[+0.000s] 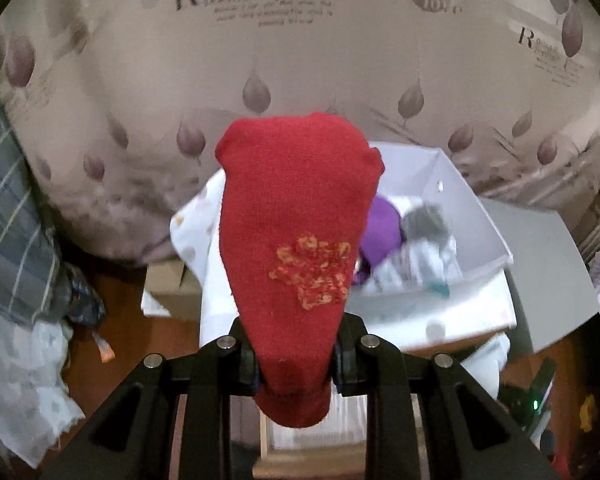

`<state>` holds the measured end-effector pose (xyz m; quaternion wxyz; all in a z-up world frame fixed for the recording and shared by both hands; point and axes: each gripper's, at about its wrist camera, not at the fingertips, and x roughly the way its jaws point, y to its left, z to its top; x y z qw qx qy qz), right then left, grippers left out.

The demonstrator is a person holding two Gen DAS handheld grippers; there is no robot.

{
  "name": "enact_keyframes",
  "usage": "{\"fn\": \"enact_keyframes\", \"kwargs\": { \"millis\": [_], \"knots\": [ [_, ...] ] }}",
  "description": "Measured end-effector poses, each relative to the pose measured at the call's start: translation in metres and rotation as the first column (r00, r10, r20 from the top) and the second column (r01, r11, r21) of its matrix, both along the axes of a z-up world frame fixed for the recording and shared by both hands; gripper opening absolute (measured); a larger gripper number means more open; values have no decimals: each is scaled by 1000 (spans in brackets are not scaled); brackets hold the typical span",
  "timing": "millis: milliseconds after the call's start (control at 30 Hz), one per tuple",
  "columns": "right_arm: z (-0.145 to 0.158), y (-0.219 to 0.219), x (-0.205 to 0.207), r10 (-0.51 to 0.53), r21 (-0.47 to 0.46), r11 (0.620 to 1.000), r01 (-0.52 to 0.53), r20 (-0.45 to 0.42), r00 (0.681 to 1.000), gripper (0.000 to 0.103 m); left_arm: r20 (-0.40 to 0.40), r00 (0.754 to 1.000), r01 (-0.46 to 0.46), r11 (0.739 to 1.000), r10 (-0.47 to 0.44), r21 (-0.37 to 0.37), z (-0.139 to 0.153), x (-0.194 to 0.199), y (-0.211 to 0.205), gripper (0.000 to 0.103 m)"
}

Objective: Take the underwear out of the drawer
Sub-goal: 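Lower the red underwear into the box and open the left gripper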

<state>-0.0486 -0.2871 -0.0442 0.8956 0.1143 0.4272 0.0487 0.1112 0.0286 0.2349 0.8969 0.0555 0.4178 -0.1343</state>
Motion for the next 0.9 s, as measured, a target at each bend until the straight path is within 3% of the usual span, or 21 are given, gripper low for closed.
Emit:
{"fn": "enact_keyframes", "kwargs": {
  "millis": [167,367,633,900],
  "knots": [
    [0,-3,-1,-11,-9,1000,11,-1,1000,11,-62,998,7,1000,-7,-6,-9,53,-12,22],
    [-2,-9,0,-28,13,1000,28,-13,1000,11,-98,995,38,998,-33,45,-37,90,-29,22],
    [-6,-8,3,-27,15,1000,28,-28,999,11,-168,983,89,990,-70,108,-77,107,-38,23],
    [-6,-4,6,-21,5,1000,21,-32,999,11,-190,975,146,978,-117,149,-92,109,-52,23]
  ]
}}
